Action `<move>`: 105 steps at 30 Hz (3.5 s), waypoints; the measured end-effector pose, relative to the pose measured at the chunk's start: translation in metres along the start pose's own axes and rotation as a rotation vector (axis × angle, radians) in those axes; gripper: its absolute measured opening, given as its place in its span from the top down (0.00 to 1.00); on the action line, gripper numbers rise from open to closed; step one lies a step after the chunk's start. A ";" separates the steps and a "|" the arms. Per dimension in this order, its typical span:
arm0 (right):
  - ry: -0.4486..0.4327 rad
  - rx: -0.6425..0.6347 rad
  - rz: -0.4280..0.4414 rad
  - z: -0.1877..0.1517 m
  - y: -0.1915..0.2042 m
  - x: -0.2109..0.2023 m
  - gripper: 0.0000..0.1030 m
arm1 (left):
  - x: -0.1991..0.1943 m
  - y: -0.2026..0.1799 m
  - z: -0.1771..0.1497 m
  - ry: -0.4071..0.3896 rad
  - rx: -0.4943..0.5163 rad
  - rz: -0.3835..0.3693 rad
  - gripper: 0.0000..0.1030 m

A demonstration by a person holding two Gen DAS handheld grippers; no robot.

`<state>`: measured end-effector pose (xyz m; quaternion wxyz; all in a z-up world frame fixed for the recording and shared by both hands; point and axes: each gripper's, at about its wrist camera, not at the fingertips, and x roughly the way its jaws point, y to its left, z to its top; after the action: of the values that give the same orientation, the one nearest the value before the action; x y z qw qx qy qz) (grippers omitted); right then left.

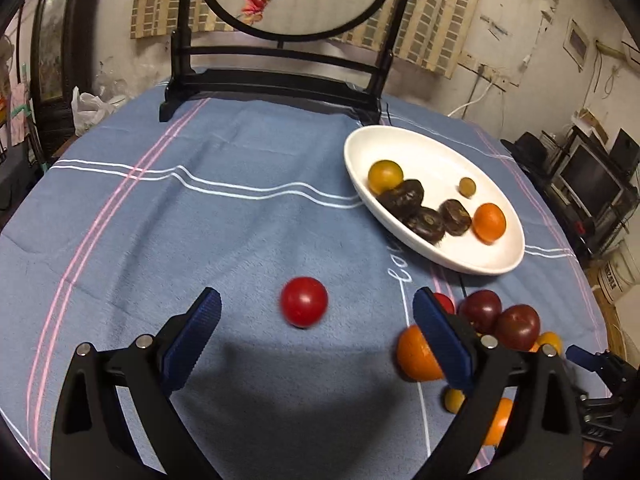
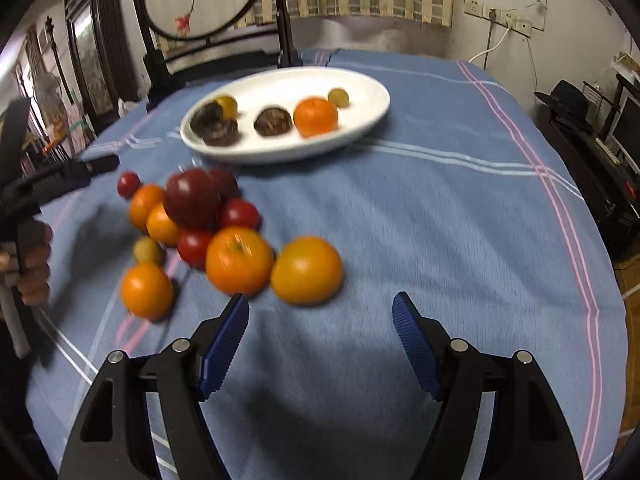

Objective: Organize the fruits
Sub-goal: 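Grasp the large orange with the right tool while the left tool grasps a tangerine, place both on plate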

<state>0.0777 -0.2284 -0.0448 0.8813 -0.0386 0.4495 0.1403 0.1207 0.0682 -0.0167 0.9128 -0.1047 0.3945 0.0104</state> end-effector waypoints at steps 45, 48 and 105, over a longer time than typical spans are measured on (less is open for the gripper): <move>-0.134 0.011 0.130 0.008 -0.011 -0.010 0.60 | -0.016 -0.120 -0.084 0.201 0.330 -0.079 0.22; -0.142 0.013 0.137 0.007 -0.011 -0.012 0.60 | -0.009 -0.129 -0.089 0.229 0.329 -0.086 0.24; -0.112 -0.086 0.171 0.081 0.013 0.013 0.37 | 0.022 -0.086 0.041 0.007 0.221 0.023 0.18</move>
<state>0.1446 -0.1974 -0.0060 0.8874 -0.0298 0.3948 0.2363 0.1739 -0.0094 0.0107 0.9172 0.0009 0.3977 -0.0231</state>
